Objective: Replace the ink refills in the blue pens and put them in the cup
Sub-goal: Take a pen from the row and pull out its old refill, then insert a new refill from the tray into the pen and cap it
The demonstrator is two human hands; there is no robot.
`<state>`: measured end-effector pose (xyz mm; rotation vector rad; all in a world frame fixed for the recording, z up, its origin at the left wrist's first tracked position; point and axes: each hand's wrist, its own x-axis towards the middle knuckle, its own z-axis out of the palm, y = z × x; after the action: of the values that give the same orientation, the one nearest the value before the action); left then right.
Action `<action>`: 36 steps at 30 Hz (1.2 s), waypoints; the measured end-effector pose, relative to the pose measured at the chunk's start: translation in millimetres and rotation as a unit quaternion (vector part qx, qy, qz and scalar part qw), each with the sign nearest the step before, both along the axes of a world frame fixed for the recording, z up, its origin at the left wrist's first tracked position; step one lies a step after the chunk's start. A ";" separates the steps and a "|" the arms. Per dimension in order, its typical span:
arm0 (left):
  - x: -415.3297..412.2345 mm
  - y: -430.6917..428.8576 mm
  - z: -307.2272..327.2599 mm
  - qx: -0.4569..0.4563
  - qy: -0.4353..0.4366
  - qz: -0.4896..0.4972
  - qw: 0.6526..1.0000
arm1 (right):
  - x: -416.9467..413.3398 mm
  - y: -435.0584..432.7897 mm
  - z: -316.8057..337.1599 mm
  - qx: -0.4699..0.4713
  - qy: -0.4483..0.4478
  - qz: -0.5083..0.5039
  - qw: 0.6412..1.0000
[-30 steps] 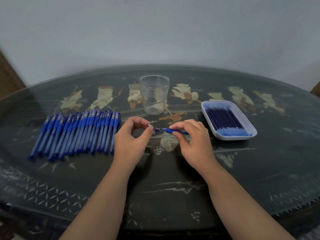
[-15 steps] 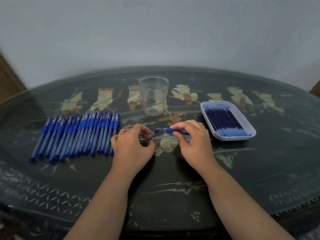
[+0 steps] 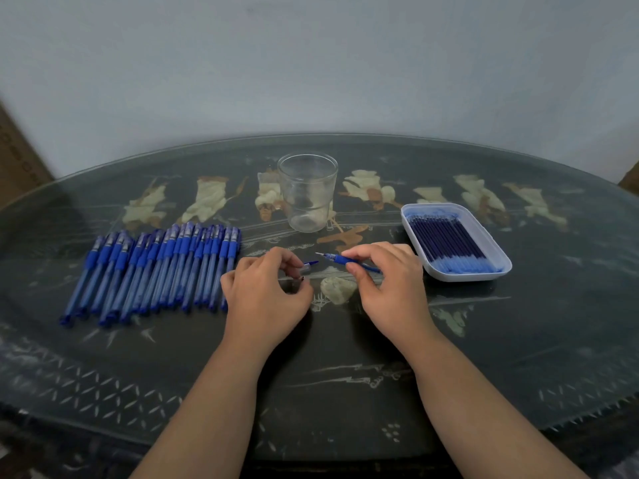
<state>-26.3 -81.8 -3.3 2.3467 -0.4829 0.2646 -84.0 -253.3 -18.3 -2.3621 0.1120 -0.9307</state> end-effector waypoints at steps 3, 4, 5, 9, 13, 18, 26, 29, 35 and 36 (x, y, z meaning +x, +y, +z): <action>0.4 -1.9 -2.0 -0.045 -0.033 -0.006 0.998 | -4.8 4.5 7.8 -0.028 -0.029 -0.029 0.999; 0.2 -2.2 -2.6 -0.067 -0.052 -0.018 0.996 | -6.0 5.9 13.2 -0.036 -0.039 -0.036 0.998; -0.3 -2.5 -2.7 -0.089 -0.072 -0.034 0.993 | -6.9 7.4 19.4 -0.036 -0.046 -0.036 0.998; -7.2 -5.1 6.5 -0.164 -0.075 -0.127 0.975 | -11.7 14.9 46.4 0.080 -0.039 -0.010 0.996; -15.6 -10.6 15.7 -0.252 0.062 -0.172 0.950 | -13.6 21.3 61.9 0.203 0.000 0.002 0.979; -17.0 -11.8 15.9 -0.290 0.122 -0.162 0.935 | -11.7 24.1 61.8 0.267 0.046 0.020 0.962; -17.9 -9.2 19.5 -0.267 0.112 -0.163 0.943 | -9.1 21.5 69.1 0.380 0.031 0.052 0.923; -17.3 -8.4 19.6 -0.255 0.105 -0.163 0.947 | -9.6 21.2 73.2 0.405 0.028 0.066 0.912; -15.6 -7.9 16.2 -0.252 0.088 -0.159 0.951 | -11.0 15.9 81.1 0.407 0.014 0.083 0.909; -15.7 -8.1 16.0 -0.251 0.084 -0.160 0.951 | -10.5 15.3 82.3 0.395 0.017 0.082 0.915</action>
<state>-41.9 -89.8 12.7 1.7478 -0.6206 0.0254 -94.5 -238.0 64.0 -1.6024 0.2472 -0.6001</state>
